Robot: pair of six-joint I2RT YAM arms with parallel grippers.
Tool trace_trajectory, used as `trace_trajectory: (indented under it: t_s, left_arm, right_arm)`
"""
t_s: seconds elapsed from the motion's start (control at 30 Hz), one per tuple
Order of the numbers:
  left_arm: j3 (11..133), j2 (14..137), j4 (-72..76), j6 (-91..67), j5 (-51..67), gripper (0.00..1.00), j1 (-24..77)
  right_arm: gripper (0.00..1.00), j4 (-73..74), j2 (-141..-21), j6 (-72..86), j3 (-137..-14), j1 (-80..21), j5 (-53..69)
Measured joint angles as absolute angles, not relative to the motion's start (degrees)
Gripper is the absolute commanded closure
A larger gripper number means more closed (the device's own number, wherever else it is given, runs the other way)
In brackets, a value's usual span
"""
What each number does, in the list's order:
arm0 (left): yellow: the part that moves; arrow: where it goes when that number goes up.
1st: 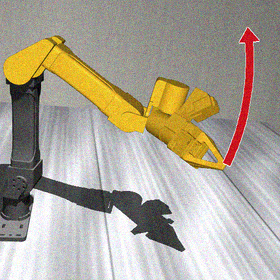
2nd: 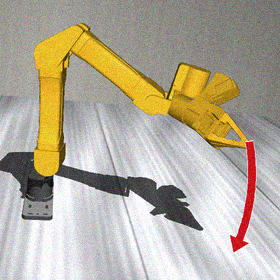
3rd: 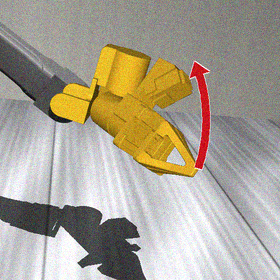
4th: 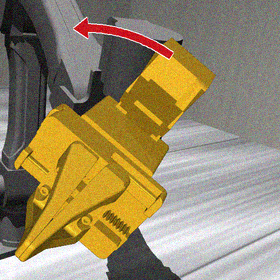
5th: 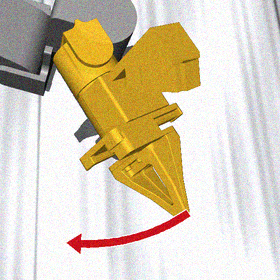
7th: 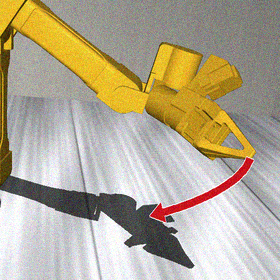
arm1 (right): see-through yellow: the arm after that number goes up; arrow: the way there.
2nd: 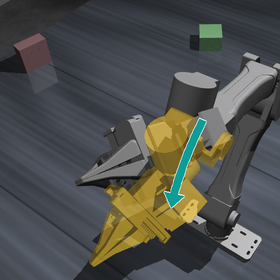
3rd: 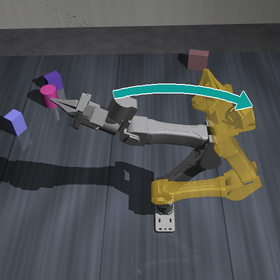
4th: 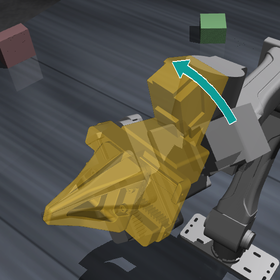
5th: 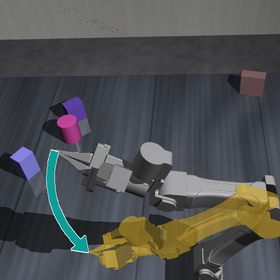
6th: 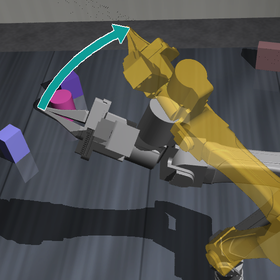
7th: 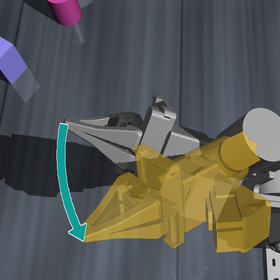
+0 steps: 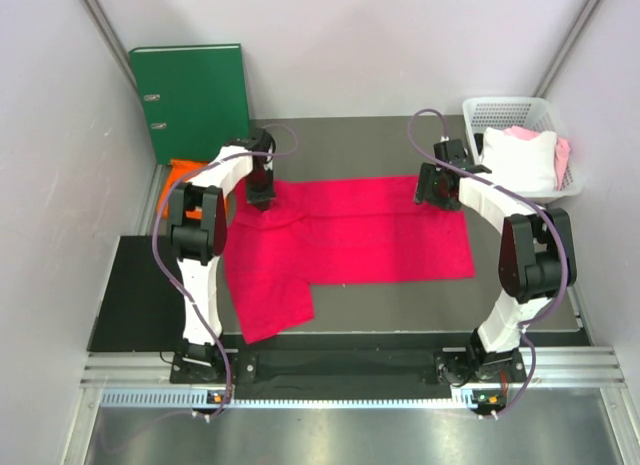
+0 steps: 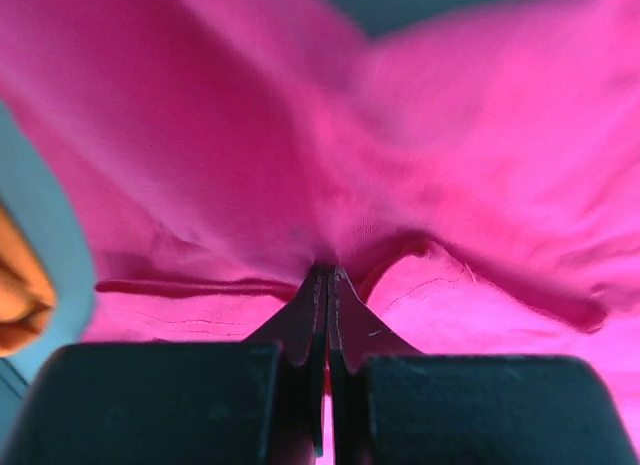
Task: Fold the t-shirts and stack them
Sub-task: Fold the flattened tshirt in 1/3 of the way
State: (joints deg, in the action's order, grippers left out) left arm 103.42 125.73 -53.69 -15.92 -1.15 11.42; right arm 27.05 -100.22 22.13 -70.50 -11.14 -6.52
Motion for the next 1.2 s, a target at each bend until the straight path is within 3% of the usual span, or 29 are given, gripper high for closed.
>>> trace_trajectory:
  t_s: [0.5, 0.73, 0.9, 1.2]
  left_arm:
    - [80.55, 105.03, -52.73, -14.81, 4.1, 1.0, 14.94]
    - [71.55, 103.28, -52.84, -15.03, 5.67, 1.0, 19.99]
    - [73.17, 103.2, -53.21, -15.51, 3.16, 1.0, 20.21]
    - [88.86, 104.09, -51.55, -17.08, -2.96, 1.0, 17.93]
  right_arm:
    - [0.32, 26.46, -101.03, 22.15, -71.42, -11.14, -5.98]
    - [0.32, 26.33, -102.19, 22.17, -71.92, -11.14, -5.72]
    - [0.32, 26.3, -102.41, 22.15, -72.77, -11.14, -5.63]
    - [0.32, 26.22, -102.41, 22.15, -72.9, -11.14, -5.63]
